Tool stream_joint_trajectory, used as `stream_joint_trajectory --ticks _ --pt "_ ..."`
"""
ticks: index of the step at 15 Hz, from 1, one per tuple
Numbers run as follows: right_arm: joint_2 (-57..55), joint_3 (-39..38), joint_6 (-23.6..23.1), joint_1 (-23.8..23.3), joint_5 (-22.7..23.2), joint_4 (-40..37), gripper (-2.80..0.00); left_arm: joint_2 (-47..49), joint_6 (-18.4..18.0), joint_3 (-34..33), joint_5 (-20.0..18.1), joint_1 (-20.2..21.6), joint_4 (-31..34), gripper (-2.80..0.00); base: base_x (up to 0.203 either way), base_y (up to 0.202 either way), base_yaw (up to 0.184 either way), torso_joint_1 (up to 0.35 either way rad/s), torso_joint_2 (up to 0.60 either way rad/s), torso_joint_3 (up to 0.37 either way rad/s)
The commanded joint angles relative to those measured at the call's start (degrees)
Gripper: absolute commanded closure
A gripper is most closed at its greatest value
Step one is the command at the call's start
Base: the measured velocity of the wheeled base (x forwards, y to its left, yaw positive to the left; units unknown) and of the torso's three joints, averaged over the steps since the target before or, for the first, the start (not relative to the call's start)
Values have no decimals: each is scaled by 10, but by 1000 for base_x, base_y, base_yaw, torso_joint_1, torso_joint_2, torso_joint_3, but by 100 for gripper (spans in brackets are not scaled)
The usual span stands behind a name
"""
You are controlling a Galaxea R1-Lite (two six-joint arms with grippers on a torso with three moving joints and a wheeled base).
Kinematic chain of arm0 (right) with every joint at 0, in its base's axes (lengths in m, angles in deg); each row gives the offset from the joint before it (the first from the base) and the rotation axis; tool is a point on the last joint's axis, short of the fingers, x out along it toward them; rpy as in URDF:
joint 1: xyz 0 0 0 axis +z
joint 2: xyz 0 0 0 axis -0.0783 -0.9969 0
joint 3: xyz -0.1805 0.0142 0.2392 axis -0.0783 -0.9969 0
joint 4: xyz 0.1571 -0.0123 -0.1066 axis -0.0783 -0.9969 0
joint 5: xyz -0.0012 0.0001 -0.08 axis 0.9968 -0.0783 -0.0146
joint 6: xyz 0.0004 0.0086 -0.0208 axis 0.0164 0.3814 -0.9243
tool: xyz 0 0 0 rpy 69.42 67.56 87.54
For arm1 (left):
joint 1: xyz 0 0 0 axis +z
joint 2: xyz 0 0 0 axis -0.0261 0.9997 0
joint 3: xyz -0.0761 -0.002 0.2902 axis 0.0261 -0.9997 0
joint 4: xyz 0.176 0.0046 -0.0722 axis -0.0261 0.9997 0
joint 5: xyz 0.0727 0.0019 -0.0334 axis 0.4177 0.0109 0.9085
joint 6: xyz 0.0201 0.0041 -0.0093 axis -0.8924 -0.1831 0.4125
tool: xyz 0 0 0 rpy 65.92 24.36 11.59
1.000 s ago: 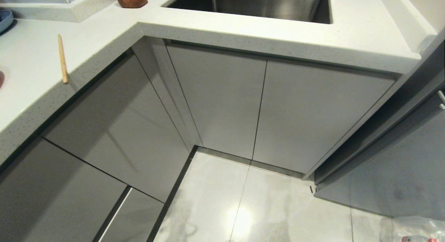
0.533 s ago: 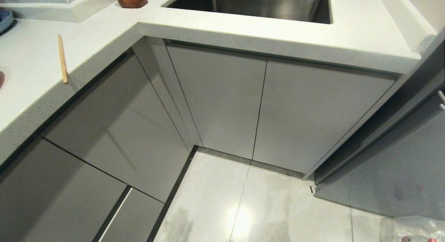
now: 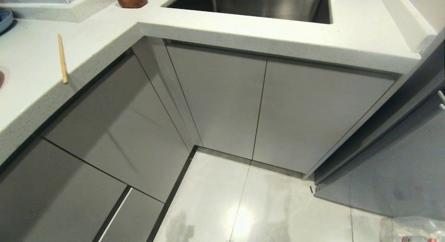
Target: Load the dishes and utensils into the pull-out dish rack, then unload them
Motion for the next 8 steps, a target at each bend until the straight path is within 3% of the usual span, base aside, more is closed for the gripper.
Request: stream_joint_trajectory --ticks 1,8 --pt "-1 0 0 0 0 0 0 0 0 0 0 0 0 0 0 0 0 0 0 0" --pt "-1 0 0 0 0 0 0 1 2 -1 0 -1 0 0 0 0 0 0 0 0"
